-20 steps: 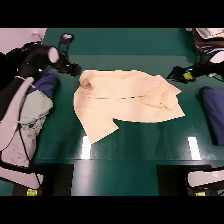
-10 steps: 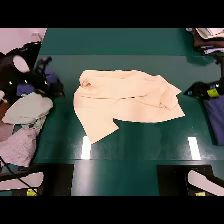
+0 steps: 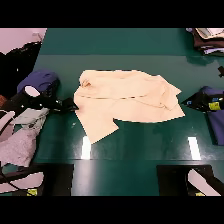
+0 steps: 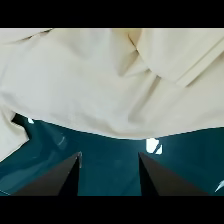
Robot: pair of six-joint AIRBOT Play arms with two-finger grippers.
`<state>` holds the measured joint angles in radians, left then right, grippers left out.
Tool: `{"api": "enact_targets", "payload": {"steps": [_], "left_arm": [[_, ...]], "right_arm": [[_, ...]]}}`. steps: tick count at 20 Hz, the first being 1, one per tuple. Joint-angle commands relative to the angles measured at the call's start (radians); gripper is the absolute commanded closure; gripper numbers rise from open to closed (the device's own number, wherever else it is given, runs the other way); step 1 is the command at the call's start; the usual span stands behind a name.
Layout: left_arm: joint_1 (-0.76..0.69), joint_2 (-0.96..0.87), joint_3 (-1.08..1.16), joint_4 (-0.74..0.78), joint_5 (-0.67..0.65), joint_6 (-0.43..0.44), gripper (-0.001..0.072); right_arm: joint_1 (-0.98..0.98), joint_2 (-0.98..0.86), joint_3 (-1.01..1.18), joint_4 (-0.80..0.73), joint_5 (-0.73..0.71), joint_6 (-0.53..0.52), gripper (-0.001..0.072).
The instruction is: Fold the shirts.
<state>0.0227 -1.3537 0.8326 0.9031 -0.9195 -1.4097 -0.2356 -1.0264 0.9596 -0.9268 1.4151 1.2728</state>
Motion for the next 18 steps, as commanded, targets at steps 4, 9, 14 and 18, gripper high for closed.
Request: {"api": "enact_targets", "payload": {"steps": [4, 9, 14, 18], "left_arm": [[-0.029, -0.002, -0.039, -0.154, 0.18, 0.016, 0.06], [-0.029, 0.0, 0.027, -0.145, 0.087, 0.097, 0.0683], [-0.029, 0.0, 0.09, -0.136, 0.055, 0.109, 0.0683], [-0.029, 0.0, 0.09, -0.131, 0.047, 0.109, 0.0683]], "right_arm": [[-0.006, 0.011, -0.013, -0.099, 0.037, 0.004, 0.0304], [-0.123, -0.028, -0.013, -0.232, 0.055, 0.047, 0.0304], [-0.275, -0.241, -0.013, -0.154, 0.037, 0.047, 0.0305], [-0.225, -0.389, -0.013, -0.071, -0.044, 0.047, 0.0306]]}}
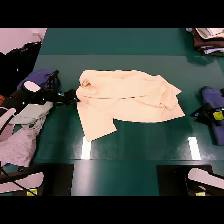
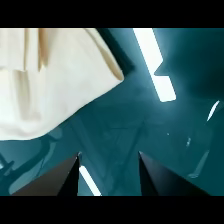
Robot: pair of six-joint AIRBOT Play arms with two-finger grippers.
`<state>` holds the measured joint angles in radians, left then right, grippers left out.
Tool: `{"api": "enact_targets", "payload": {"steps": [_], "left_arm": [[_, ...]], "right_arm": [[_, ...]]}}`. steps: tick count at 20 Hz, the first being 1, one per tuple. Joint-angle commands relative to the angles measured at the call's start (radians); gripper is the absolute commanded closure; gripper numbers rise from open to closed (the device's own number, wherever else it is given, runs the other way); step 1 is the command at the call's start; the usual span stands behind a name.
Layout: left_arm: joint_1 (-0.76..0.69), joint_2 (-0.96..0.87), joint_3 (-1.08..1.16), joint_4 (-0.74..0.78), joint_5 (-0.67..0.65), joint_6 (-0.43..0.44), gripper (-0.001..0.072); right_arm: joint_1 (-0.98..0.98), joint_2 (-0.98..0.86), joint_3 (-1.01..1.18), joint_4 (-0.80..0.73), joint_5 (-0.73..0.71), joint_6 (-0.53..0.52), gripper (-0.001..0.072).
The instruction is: Fold the shirts.
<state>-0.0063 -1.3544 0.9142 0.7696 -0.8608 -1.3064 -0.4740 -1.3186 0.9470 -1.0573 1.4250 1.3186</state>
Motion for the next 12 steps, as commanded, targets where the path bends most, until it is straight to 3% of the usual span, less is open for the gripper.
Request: {"api": "enact_targets", "payload": {"steps": [1, 6, 8, 9, 10, 11, 12], "left_arm": [[0.0, 0.001, 0.008, 0.002, -0.012, 0.005, 0.0683], [0.0, 0.001, 0.008, 0.002, -0.012, 0.006, 0.0683], [0.0, 0.001, 0.008, 0.002, -0.013, 0.006, 0.0683], [0.0, 0.001, 0.008, 0.002, -0.013, 0.005, 0.0683], [0.0, 0.001, 0.008, 0.003, -0.012, 0.005, 0.0683], [0.0, 0.001, 0.008, 0.002, -0.012, 0.004, 0.0683], [0.0, 0.001, 0.014, 0.005, -0.018, 0.004, 0.0684]], "right_arm": [[0.037, -0.119, 0.0, 0.071, -0.082, 0.002, 0.0306], [0.127, -0.165, 0.0, 0.068, -0.187, 0.025, 0.0308], [0.141, -0.165, 0.0, 0.068, -0.201, 0.027, 0.0406], [0.141, -0.165, 0.0, 0.067, -0.207, 0.026, 0.0408], [0.142, -0.165, 0.0, 0.071, -0.211, 0.025, 0.0481], [0.142, -0.164, 0.0, 0.071, -0.212, 0.024, 0.0616], [0.142, -0.163, 0.001, 0.071, -0.213, 0.019, 0.0647]]}}
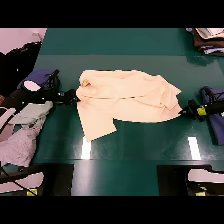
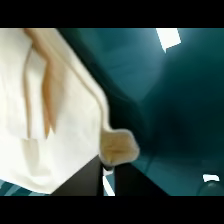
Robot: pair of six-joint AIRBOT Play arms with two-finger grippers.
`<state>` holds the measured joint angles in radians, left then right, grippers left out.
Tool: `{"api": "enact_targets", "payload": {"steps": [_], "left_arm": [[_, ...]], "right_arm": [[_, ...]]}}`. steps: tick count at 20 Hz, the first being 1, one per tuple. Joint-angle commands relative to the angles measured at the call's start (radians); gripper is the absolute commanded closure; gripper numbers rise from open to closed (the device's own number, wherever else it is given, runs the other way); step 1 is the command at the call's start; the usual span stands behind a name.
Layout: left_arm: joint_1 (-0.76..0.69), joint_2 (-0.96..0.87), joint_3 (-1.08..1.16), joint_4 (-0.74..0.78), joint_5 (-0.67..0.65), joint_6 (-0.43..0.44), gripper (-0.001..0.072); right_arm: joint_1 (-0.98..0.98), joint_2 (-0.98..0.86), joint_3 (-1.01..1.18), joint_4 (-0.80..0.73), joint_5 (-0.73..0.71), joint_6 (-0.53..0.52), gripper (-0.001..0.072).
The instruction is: Fold the shirts.
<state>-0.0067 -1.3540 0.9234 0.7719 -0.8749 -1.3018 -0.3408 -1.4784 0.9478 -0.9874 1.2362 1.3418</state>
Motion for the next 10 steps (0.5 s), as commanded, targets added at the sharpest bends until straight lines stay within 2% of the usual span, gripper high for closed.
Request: {"api": "enact_targets", "payload": {"steps": [1, 5, 7, 10], "left_arm": [[0.0, 0.002, 0.018, 0.011, -0.02, -0.004, 0.0684], [0.0, 0.129, 0.101, 0.161, -0.031, -0.093, 0.0684], [0.0, 0.228, 0.201, 0.249, -0.087, -0.141, 0.0684], [0.0, 0.355, 0.426, 0.281, -0.166, -0.15, 0.0683]], "right_arm": [[0.008, 0.004, 0.0, 0.001, -0.019, -0.024, 0.07], [0.008, 0.135, 0.061, 0.002, -0.004, -0.034, 0.0698], [0.008, 0.225, 0.172, 0.003, 0.021, -0.034, 0.0698], [0.008, 0.357, 0.385, 0.019, 0.03, -0.034, 0.0698]]}}
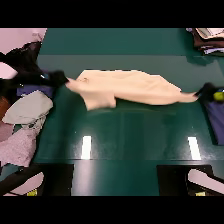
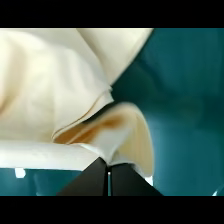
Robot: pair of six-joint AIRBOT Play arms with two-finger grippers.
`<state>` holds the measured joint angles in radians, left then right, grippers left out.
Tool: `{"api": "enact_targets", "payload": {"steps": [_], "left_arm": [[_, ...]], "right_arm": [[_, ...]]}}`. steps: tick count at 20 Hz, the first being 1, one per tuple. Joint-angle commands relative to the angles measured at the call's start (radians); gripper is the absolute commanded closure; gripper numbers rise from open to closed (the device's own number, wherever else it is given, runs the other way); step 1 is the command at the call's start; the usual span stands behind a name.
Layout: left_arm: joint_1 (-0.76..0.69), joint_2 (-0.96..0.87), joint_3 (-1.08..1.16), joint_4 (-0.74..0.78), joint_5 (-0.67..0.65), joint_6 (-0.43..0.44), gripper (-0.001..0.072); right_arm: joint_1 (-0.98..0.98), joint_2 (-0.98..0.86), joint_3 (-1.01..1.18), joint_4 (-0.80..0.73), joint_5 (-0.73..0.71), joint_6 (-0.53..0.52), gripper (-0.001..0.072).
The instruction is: Fold the shirts.
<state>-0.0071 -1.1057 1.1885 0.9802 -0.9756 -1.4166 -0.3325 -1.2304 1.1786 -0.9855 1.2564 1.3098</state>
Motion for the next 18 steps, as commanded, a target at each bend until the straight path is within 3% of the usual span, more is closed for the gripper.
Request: {"api": "enact_targets", "payload": {"steps": [1, 9, 13, 16, 18], "left_arm": [[0.001, 0.141, 0.254, 0.074, -0.076, -0.035, 0.0683], [0.001, 0.196, 1.031, 0.075, -0.091, -0.11, 0.0684], [0.001, 0.262, 1.089, 0.063, -0.041, -0.142, 0.0684], [0.001, 0.264, 1.055, 0.095, -0.114, -0.158, 0.0684], [0.001, 0.264, 0.915, 0.12, -0.163, -0.176, 0.0684]], "right_arm": [[-0.001, 0.151, 0.233, 0.026, -0.002, -0.002, 0.0698], [-0.002, 0.402, 0.722, -0.097, -0.071, -0.002, 0.0698], [-0.002, 0.426, 0.886, -0.205, -0.007, 0.018, 0.0699], [-0.002, 0.372, 0.959, -0.213, 0.084, 0.029, 0.07], [-0.002, 0.328, 0.912, -0.18, 0.127, 0.041, 0.07]]}}
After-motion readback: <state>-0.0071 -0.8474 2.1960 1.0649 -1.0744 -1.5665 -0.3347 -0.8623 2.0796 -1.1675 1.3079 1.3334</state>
